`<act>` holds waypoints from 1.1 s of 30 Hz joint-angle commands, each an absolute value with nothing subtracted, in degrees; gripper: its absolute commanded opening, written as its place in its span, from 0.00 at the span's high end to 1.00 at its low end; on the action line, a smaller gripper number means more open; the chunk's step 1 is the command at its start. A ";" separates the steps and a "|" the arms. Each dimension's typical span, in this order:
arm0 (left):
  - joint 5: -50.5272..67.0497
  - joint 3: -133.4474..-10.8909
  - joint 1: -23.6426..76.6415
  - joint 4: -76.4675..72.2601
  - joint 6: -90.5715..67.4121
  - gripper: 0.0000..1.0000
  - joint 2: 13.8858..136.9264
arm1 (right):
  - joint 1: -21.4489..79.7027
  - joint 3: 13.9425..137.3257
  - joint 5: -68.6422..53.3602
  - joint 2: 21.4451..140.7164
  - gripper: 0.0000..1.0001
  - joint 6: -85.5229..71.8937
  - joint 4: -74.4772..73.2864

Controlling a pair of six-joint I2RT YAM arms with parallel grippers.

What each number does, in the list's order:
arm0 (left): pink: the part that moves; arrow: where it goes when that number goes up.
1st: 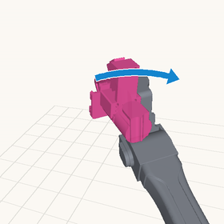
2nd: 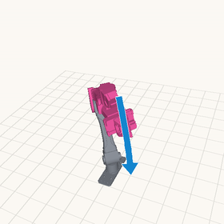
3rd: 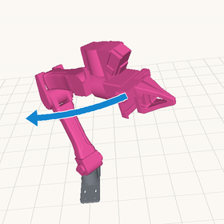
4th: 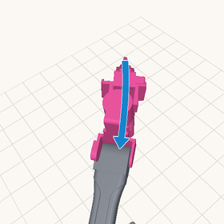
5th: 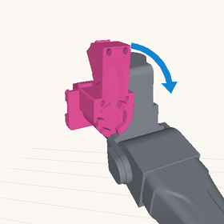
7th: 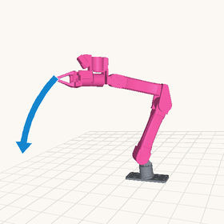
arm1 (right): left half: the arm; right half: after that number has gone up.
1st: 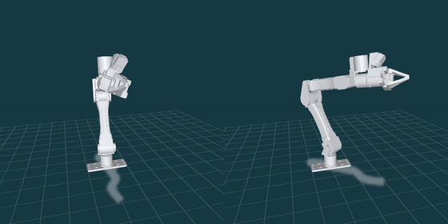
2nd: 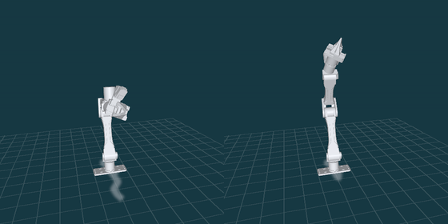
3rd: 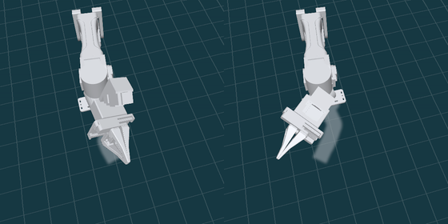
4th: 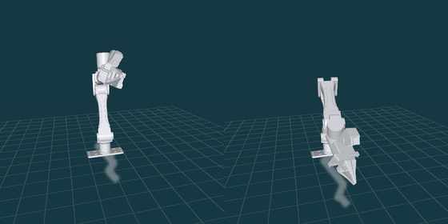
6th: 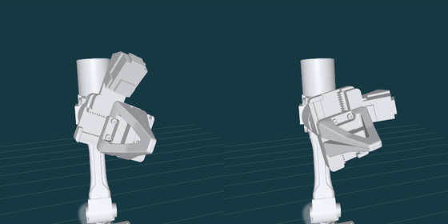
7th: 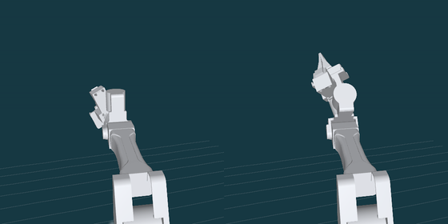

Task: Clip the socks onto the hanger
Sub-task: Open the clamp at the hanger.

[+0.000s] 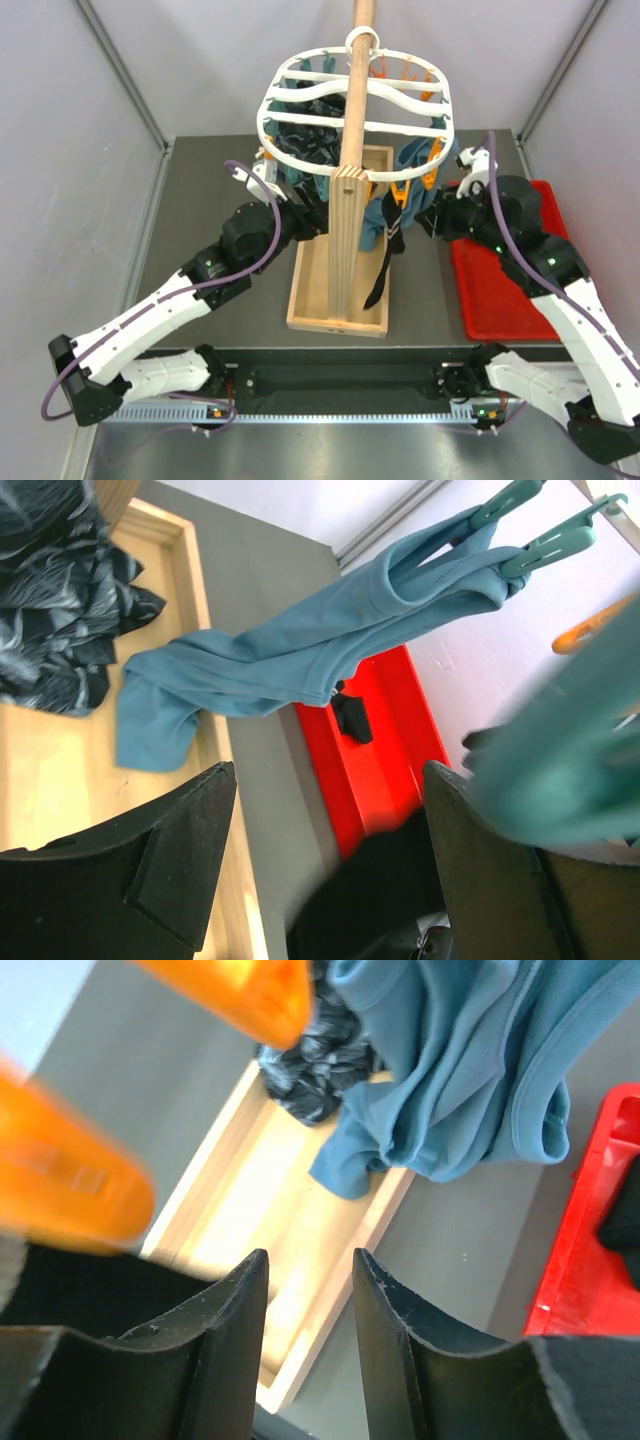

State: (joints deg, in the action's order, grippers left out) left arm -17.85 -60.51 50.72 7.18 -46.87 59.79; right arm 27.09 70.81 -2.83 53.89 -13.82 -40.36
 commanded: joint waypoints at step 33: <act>-8.17 -61.53 50.80 -2.55 -48.25 0.21 63.46 | 32.95 62.58 -37.19 46.93 0.74 -31.90 -9.41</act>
